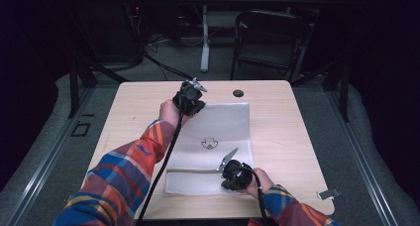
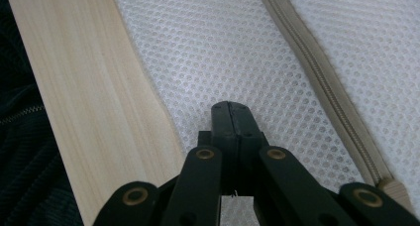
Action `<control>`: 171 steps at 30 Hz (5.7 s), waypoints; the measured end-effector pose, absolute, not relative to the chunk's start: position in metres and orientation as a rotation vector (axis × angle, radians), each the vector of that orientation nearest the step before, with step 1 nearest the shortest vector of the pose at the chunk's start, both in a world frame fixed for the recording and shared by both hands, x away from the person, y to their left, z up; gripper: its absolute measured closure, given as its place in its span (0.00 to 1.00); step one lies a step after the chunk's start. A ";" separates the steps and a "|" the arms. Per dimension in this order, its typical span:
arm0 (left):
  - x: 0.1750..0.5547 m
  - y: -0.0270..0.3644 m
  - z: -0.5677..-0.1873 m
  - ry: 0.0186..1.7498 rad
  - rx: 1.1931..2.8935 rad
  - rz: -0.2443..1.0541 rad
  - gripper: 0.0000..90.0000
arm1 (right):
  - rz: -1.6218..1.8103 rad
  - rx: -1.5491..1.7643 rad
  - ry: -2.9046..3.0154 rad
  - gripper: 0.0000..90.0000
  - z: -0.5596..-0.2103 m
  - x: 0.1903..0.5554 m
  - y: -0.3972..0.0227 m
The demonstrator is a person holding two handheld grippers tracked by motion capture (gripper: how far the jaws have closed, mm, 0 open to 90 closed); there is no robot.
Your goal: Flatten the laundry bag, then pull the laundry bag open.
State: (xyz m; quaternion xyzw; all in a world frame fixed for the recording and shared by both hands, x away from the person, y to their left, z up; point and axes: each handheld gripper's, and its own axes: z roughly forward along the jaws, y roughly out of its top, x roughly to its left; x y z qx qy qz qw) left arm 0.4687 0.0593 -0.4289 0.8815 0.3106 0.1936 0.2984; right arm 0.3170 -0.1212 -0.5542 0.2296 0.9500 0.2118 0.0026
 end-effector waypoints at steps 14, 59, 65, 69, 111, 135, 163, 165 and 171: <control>0.500 0.044 -0.444 0.903 2.316 0.560 0.94 | 0.713 0.772 2.981 0.93 -0.554 0.316 -0.120; 0.394 0.074 -0.489 0.730 2.314 0.250 0.09 | 0.861 1.175 2.643 0.14 -0.513 0.335 -0.227; 0.389 0.066 -0.496 0.707 2.332 0.229 0.09 | 0.857 1.170 2.646 0.17 -0.514 0.336 -0.228; 0.384 0.056 -0.504 0.652 2.365 0.205 0.11 | 0.864 1.154 2.638 0.23 -0.515 0.336 -0.227; 0.364 -0.037 -0.557 0.289 2.497 0.005 0.73 | 0.758 1.110 2.755 1.00 -0.551 0.350 -0.210; 0.365 -0.032 -0.560 0.318 2.496 -0.036 0.91 | 0.705 1.106 2.761 1.00 -0.554 0.348 -0.206; 0.369 -0.009 -0.564 0.359 2.483 -0.083 0.91 | 0.688 1.121 2.742 1.00 -0.548 0.347 -0.196; 0.369 -0.008 -0.564 0.355 2.482 -0.081 0.91 | 0.749 1.111 2.709 1.00 -0.546 0.346 -0.190; 0.368 -0.008 -0.564 0.354 2.476 -0.077 0.91 | 0.686 1.098 2.770 1.00 -0.553 0.351 -0.183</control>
